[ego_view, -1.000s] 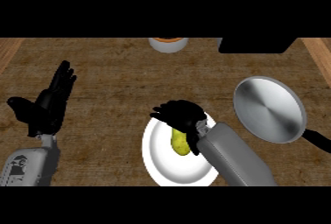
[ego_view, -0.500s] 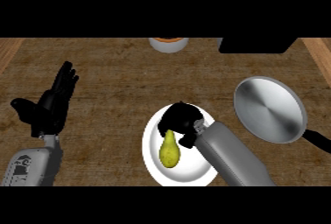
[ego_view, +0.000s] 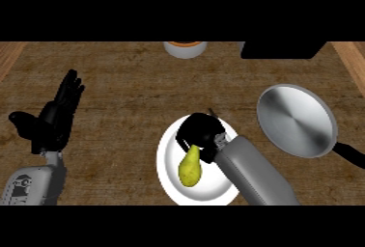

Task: Pick the pear from the plate and place it in the pan

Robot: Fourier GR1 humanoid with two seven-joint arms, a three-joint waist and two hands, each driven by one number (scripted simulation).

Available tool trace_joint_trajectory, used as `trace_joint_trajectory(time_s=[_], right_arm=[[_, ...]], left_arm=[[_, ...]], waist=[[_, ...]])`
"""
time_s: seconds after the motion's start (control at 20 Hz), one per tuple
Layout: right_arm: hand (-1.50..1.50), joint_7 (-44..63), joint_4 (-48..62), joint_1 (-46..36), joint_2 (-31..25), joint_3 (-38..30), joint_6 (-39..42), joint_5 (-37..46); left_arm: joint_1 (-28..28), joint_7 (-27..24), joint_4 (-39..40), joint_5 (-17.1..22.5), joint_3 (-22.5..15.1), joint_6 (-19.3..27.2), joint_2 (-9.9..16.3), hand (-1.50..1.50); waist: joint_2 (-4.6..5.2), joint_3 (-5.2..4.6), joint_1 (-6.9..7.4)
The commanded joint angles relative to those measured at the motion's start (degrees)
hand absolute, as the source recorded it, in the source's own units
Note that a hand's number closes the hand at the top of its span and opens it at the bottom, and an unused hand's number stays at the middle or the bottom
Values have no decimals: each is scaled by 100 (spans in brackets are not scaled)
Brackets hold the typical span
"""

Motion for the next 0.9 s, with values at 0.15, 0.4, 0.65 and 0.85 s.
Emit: trace_joint_trajectory(time_s=[0.15, 0.4, 0.65, 0.85], right_arm=[[150, 3057, -72, 759, 71, -1382, -726, -529], [150, 4945, -1108, 413, 72, -1039, -2178, -428], [150, 6849, -2091, -13, 72, -40, -3012, -337], [150, 8282, -2783, -223, 71, 515, -3195, 283]], left_arm=[[159, -84, 10, -33, 95, 91, 15, 0], [66, 28, 87, -52, 3, 82, -49, 0], [-7, -110, 321, 30, 31, -53, -36, 0], [-13, 121, -63, 115, 71, -129, 88, 0]], waist=[[-76, -5, -282], [-123, -5, -68], [-74, -12, 88], [-77, -4, 51]])
